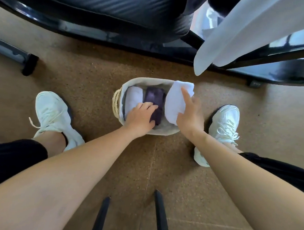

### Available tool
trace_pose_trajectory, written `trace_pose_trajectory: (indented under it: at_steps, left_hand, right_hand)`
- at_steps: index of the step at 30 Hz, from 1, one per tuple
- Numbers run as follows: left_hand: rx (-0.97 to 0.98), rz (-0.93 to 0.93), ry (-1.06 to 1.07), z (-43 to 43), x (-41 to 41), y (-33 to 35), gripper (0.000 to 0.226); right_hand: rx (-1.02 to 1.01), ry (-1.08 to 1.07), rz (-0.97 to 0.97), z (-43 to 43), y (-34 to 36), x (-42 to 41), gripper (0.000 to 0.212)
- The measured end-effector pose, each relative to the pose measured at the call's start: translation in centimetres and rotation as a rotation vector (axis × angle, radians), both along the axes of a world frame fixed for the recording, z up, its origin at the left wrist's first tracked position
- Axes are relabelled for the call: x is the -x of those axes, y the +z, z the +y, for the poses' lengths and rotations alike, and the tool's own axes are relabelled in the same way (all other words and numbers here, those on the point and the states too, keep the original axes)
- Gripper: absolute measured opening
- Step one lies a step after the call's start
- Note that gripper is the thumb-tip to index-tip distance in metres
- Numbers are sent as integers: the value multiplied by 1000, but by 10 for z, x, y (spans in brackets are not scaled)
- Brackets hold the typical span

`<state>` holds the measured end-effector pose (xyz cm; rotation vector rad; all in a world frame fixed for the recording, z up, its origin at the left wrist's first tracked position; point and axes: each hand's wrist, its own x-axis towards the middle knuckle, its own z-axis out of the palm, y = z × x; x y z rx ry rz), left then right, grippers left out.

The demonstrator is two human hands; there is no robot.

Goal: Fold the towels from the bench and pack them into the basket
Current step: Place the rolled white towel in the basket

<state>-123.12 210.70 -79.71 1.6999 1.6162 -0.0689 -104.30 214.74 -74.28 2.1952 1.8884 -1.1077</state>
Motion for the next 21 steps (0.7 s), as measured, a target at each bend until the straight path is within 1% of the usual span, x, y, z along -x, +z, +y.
trace_pose_trajectory:
  at_steps: [2, 4, 6, 8, 10, 13, 15, 17, 19, 21]
  left_hand:
    - [30, 60, -91, -5, 5, -8, 64]
    - [33, 101, -145, -8, 9, -12, 67]
    - [5, 117, -140, -9, 10, -14, 67]
    - [-23, 123, -108, -9, 9, -13, 66]
    - [-31, 123, -87, -8, 10, -15, 64]
    - [-33, 135, -91, -10, 14, -19, 64]
    - [-29, 146, -100, -10, 17, -21, 66]
    - [-15, 154, -112, -11, 19, -23, 68]
    - [-2, 163, -143, -10, 19, -23, 70]
    - [2, 177, -169, -10, 18, -23, 70]
  right_hand:
    - [-91, 19, -49, -9, 3, 2, 95]
    - [-145, 115, -153, -16, 1, 4, 96]
    - [-160, 242, -239, -18, -8, 7, 97]
    - [-128, 314, -284, -16, -21, 12, 103]
    - [-50, 296, -271, -12, -35, 21, 104]
    - [78, 197, -168, -3, -52, 30, 101]
    - [110, 174, -143, 2, -64, 27, 96]
    - [131, 208, -159, 8, -74, 21, 94]
    - [164, 273, -216, 13, -79, 17, 91]
    - [166, 275, -213, 13, -80, 16, 88]
